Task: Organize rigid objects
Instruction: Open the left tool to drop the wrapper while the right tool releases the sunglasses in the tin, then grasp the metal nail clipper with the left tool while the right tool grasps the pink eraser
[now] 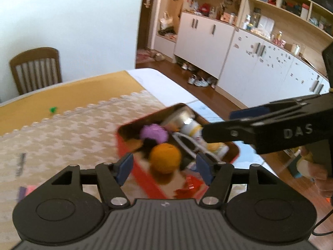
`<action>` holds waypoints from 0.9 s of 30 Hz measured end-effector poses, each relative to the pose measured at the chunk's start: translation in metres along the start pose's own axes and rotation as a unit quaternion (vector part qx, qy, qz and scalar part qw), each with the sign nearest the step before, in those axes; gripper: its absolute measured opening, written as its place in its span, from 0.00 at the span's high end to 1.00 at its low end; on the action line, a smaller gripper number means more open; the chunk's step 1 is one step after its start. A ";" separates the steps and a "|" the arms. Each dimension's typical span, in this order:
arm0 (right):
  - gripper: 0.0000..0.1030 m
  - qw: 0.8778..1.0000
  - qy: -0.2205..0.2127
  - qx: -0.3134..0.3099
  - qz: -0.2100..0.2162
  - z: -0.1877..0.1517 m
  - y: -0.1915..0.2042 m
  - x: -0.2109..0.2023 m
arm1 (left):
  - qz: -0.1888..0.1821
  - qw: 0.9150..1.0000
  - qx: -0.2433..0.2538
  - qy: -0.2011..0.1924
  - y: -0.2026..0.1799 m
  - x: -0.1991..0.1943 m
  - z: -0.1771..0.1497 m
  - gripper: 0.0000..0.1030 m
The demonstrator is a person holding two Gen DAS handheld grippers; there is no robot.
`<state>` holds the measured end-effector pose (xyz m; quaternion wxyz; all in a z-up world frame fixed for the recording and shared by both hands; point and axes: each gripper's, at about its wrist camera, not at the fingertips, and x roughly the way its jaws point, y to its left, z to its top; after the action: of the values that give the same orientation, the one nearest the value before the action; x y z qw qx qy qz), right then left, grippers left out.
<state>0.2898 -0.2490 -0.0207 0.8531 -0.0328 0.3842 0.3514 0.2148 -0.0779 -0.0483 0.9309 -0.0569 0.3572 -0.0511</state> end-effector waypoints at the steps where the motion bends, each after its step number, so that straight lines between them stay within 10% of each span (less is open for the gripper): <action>1: 0.22 1.000 0.000 -0.001 0.000 -0.001 0.005 0.001 | 0.004 1.000 -0.001 -0.001 0.006 -0.004 -0.001 0.36; 27: 0.00 0.999 0.033 -0.021 -0.012 -0.017 0.164 0.083 | 0.098 0.993 -0.060 -0.029 0.194 -0.060 -0.028 0.19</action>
<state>0.2146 -0.0840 -0.0544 0.8431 -0.0675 0.4045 0.3479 0.1626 0.1205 -0.0573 0.9363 -0.0787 0.3362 0.0640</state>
